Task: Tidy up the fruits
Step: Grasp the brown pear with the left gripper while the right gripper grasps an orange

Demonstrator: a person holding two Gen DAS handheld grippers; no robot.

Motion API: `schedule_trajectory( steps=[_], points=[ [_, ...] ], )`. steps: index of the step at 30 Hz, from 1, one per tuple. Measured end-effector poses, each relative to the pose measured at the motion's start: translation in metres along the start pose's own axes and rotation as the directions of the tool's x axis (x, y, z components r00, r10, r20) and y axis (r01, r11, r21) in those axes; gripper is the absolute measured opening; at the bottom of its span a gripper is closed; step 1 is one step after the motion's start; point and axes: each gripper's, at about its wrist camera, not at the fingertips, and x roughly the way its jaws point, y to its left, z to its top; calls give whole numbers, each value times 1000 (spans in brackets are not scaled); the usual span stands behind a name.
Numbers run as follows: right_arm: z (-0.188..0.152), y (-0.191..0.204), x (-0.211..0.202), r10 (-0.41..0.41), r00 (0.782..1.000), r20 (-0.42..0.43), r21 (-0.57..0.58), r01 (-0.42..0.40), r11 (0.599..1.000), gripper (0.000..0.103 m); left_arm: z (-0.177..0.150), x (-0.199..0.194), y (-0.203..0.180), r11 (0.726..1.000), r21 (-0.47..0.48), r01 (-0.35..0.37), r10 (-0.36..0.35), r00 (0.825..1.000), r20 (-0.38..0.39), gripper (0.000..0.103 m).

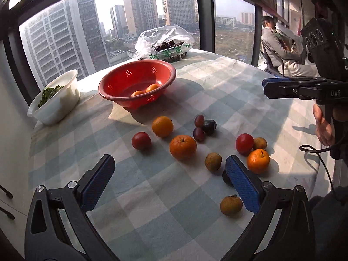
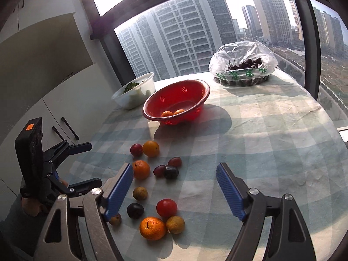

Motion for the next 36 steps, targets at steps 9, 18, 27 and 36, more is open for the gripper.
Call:
schedule_trajectory(
  steps=[9,18,27,36],
  points=[
    [-51,12,0,-3,999,-50,30,4,1000,75,-43,15,-40,990,94,102,-92,990,-106,103],
    [-68,17,8,0,995,-99,39,4,999,66,-48,30,-53,970,134,204,-178,967,-181,47],
    [-71,16,18,15,989,-148,73,-4,997,59,-50,32,-56,961,137,240,-213,958,-191,27],
    [-70,20,32,91,977,-195,159,-60,985,54,-50,26,-45,966,93,239,-223,962,-156,27]
  ],
)
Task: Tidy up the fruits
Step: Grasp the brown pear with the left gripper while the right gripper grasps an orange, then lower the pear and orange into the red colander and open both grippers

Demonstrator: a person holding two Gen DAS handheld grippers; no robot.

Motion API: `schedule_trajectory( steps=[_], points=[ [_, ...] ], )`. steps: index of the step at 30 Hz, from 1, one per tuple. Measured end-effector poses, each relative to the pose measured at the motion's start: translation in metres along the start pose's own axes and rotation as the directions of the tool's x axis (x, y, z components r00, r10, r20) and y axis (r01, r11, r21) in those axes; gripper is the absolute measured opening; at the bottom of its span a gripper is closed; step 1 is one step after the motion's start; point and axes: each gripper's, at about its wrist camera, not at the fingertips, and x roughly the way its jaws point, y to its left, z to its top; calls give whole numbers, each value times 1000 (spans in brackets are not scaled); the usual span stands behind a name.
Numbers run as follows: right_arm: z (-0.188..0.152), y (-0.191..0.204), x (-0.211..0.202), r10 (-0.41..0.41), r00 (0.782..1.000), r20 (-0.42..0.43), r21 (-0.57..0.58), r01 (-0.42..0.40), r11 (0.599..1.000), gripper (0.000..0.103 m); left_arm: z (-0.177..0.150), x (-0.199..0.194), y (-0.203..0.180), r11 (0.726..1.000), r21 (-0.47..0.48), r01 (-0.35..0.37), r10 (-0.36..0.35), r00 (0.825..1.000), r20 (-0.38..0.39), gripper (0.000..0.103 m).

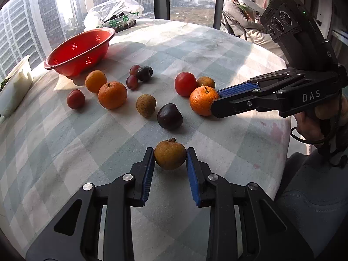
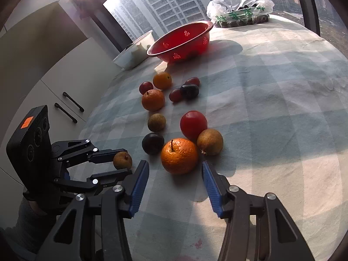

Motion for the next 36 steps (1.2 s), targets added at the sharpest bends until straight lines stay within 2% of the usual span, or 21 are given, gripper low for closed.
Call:
schedule_trajectory(
  steps=[7,15,20,25,31,36],
  points=[
    [9,1,7,-48,999,-8,30,48,998,49,-6,-3,5,1000,-27,4,-3,1000,12,27],
    [11,9,12,-125,992,-4,-31,125,992,40,-8,-4,7,999,-42,11,-10,999,30,27],
    [10,10,10,-112,994,-13,-43,112,993,39,-9,-5,12,998,-58,9,-6,999,40,27],
    [9,15,5,-66,998,-13,-51,65,997,39,-8,-12,20,997,-83,3,2,998,61,27],
    [19,20,-7,-26,999,26,-62,28,998,39,0,-26,40,993,-121,-13,25,994,102,27],
    [41,11,-20,-37,996,77,-57,42,997,39,14,-36,64,989,-139,-50,68,989,132,27]
  ],
)
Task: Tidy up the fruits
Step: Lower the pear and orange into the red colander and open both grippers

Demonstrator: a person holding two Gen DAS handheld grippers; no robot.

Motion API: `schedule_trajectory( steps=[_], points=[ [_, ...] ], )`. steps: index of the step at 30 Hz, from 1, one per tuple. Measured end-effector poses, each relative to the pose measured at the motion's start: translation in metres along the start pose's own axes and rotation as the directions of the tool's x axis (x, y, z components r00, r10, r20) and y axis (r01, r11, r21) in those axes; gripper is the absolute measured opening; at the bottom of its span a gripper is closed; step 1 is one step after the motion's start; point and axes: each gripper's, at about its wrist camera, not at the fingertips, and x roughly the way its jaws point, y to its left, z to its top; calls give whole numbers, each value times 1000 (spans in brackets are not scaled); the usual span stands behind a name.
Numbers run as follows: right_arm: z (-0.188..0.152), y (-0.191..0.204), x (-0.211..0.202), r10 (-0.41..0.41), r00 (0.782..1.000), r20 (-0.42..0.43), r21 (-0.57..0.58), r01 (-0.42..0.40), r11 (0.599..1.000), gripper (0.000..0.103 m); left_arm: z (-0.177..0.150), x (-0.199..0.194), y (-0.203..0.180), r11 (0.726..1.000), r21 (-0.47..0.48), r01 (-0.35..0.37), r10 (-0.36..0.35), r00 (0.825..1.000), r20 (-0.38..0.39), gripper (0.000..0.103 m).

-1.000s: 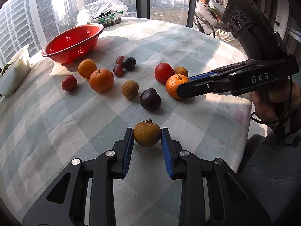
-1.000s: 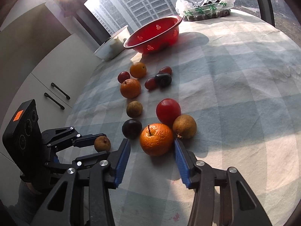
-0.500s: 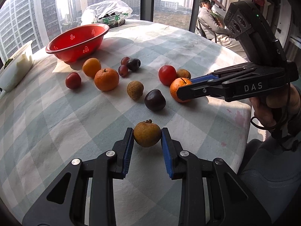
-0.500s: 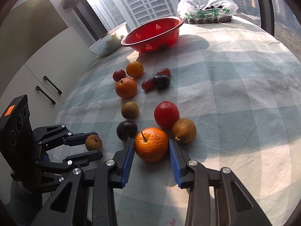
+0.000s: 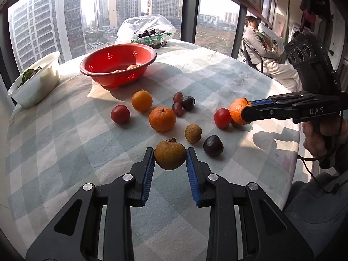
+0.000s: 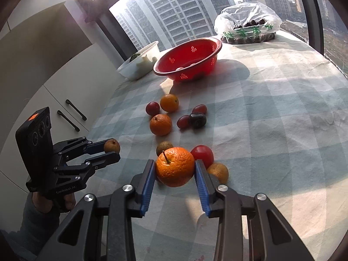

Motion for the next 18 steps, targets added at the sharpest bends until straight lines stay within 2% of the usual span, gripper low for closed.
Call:
schedule_trajectory(
  steps=[6,10,14,18],
  points=[
    [48,-21,-7,-42,996,77,1,42,999,39,41,-1,37,999,-18,-49,50,998,46,27],
    [90,-23,0,-58,992,115,-49,64,997,39,80,8,65,996,-24,-87,88,994,66,28],
    [136,-14,23,-67,990,125,-120,82,989,39,129,29,92,994,-21,-108,110,992,61,28],
    [177,-7,60,-62,993,99,-191,80,978,39,171,63,110,991,20,-135,134,991,26,28]
  ],
)
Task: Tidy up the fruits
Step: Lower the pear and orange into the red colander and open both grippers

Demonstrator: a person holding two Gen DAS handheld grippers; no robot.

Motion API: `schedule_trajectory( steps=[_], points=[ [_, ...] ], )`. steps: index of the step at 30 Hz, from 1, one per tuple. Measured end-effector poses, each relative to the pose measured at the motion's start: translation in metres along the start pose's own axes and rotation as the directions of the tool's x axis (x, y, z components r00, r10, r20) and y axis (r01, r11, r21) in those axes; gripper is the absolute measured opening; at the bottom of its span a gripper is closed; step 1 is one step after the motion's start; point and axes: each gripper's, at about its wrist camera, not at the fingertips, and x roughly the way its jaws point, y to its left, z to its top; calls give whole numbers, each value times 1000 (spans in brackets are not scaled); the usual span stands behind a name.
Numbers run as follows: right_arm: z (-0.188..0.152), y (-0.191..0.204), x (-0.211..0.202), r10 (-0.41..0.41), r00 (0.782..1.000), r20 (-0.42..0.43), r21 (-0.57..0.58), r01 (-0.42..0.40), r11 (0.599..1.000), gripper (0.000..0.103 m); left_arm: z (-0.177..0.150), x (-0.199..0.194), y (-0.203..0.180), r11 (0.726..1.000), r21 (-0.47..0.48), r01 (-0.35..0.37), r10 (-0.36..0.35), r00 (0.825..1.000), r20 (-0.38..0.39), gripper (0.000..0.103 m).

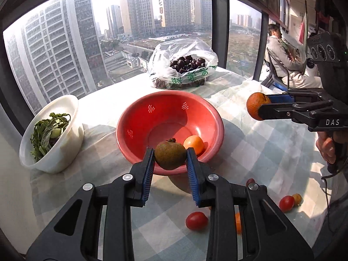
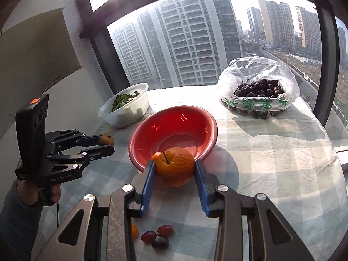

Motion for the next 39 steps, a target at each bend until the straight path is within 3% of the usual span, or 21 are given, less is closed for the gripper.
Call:
schedule_trajectory(
  steps=[6,13,28,30,32,34,39],
  points=[
    [21,-5,66,-31,995,-100,-53,26,998,39,30,61,9,999,43,-7,10,997,-79,28],
    [24,-8,110,-62,984,-165,-115,44,992,39,30,118,21,999,45,-3,10,986,-168,28],
    [24,-6,150,-125,966,-227,-192,82,978,40,22,155,23,997,72,-1,17,975,-221,28],
    [25,-5,152,-128,965,-228,-196,83,977,40,22,156,22,997,72,1,15,975,-223,31],
    [25,-4,151,-134,965,-226,-204,87,975,40,22,155,19,997,82,5,13,976,-216,57],
    [26,-4,152,-136,964,-227,-207,89,974,40,22,153,14,994,106,-12,33,979,-203,67],
    [25,-6,149,-136,965,-224,-209,89,974,41,24,149,13,994,103,-18,38,980,-196,67]
  ],
)
